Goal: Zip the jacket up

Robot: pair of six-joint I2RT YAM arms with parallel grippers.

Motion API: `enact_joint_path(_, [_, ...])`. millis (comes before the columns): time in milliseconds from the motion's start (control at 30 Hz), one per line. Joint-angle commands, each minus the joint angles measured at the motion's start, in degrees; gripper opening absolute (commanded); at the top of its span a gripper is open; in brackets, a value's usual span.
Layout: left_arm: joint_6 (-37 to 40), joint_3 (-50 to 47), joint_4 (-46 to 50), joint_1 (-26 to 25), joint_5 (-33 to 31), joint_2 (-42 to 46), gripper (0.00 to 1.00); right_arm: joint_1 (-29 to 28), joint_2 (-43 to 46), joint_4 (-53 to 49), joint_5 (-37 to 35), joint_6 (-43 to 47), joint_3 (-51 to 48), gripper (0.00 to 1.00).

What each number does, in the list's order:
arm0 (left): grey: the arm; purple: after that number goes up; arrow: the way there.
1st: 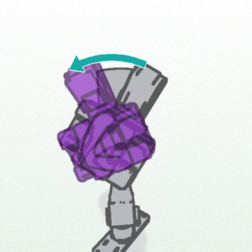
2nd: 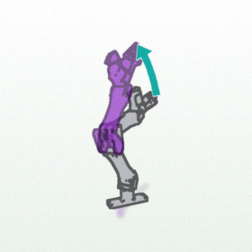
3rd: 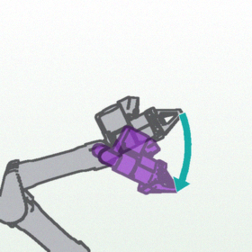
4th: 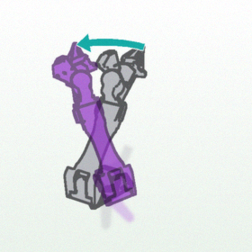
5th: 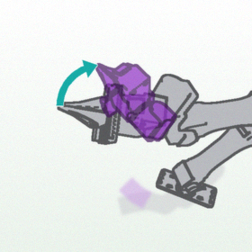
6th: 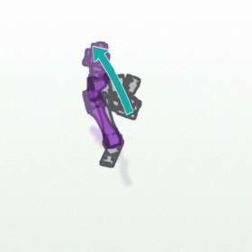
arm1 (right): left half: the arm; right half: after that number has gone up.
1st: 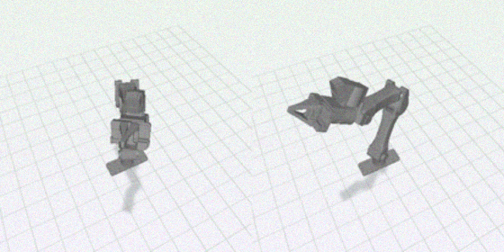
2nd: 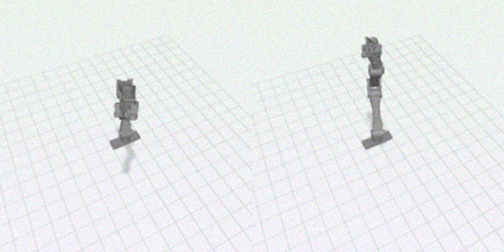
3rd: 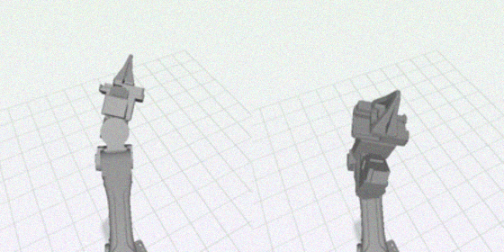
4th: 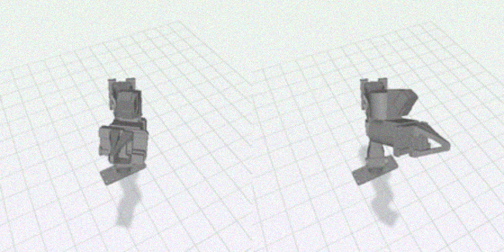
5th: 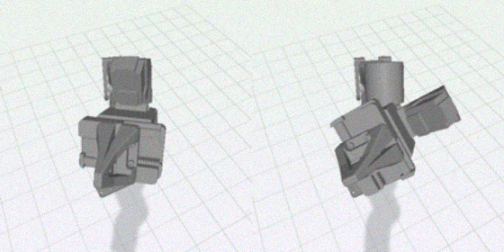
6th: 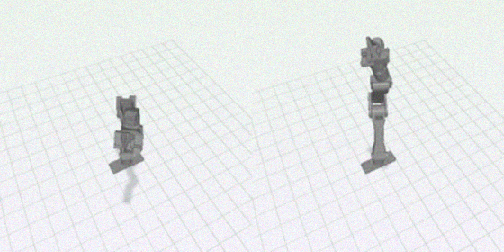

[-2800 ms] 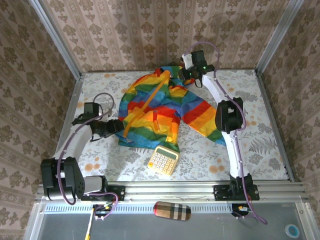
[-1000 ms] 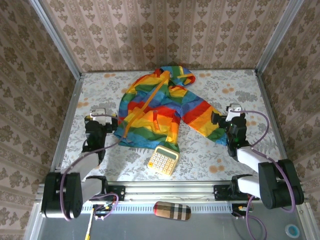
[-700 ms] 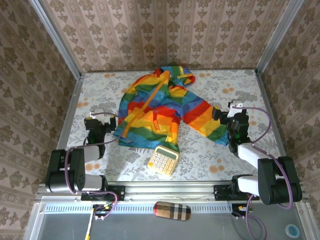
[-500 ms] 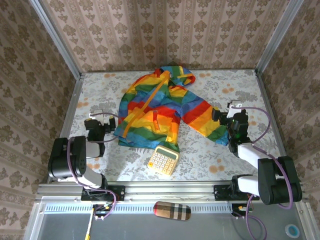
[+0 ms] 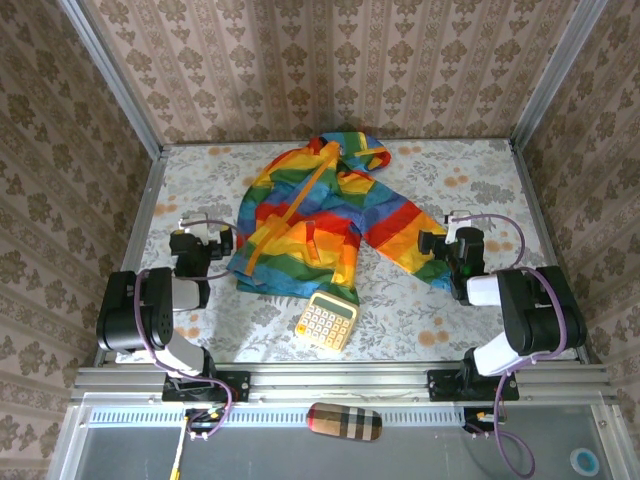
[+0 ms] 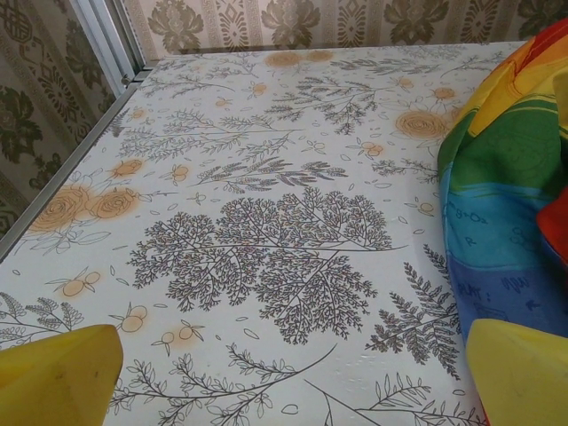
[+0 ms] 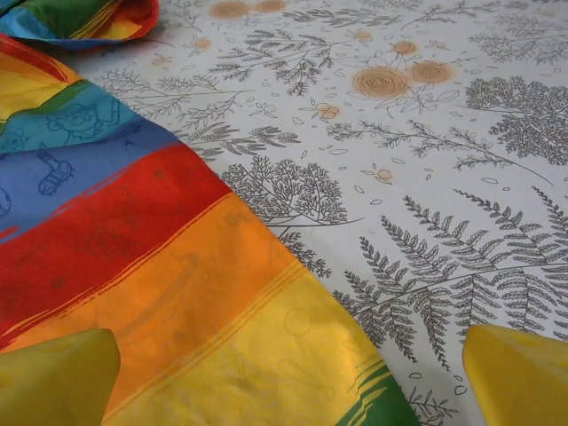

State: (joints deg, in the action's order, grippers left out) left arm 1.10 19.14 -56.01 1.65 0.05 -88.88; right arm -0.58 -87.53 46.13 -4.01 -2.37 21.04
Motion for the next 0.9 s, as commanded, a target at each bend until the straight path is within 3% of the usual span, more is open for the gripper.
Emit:
enact_joint_path(0, [-0.7, 0.6, -1.1, 0.2, 0.9, 0.0, 1.00, 0.2, 0.1, 2.2, 0.4, -0.2, 2.3, 1.00])
enact_joint_path(267, [1.5, 3.0, 3.3, -0.3, 4.7, 0.0, 1.00, 0.1, 0.0, 2.5, 0.2, -0.1, 2.3, 1.00])
enact_joint_path(867, [2.3, 3.5, 4.2, -1.0, 4.3, 0.0, 1.00, 0.0, 0.0, 2.5, 0.0, -0.1, 2.4, 1.00])
